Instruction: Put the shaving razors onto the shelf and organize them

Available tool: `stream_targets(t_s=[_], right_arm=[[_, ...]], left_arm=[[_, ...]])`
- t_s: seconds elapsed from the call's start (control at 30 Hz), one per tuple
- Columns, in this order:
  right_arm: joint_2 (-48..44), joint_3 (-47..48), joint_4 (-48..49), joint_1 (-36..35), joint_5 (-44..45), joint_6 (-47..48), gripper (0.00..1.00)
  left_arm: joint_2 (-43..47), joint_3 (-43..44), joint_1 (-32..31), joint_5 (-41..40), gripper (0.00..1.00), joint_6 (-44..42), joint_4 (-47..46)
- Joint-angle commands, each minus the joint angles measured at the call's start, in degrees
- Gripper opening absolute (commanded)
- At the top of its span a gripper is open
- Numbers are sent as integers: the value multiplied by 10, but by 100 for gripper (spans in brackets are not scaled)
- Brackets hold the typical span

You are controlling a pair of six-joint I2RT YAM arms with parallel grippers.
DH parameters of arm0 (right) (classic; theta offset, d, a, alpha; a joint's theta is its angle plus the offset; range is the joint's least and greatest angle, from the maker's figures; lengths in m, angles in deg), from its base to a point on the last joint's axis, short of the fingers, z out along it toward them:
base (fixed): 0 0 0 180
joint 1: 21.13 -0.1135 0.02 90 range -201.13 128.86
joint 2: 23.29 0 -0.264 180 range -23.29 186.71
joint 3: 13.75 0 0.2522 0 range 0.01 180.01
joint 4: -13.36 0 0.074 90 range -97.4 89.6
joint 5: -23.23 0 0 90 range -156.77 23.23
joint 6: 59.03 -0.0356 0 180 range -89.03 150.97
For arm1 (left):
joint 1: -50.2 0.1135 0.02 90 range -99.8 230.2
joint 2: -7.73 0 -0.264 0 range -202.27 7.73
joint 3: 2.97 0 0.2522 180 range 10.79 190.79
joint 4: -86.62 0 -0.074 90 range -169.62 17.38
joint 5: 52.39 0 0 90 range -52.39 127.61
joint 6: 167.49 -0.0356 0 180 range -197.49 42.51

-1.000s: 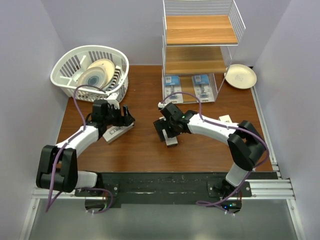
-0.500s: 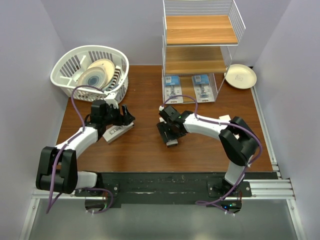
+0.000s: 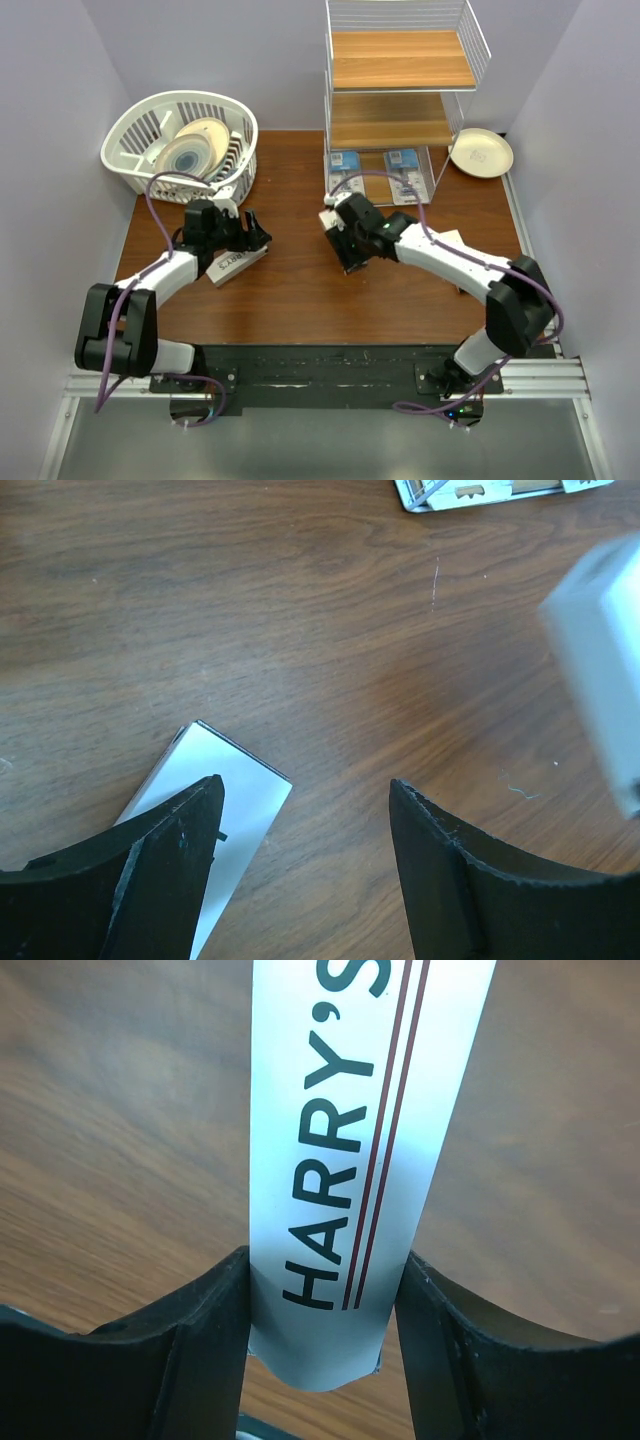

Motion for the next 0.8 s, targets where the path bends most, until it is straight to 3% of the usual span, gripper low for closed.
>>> stream_targets(t_s=[0.0,0.23,0.77], right_arm=[[-77,82,-43,80,23,77,53],[-112,152,-53,190,21,132,53],[-18,265,65,290,46,119,54]], left_arm=[[-18,27,6,18,72,10,-33],[-60,67,5,28,71,10,-33],[-85,88,-28,42,70,-2,-28]])
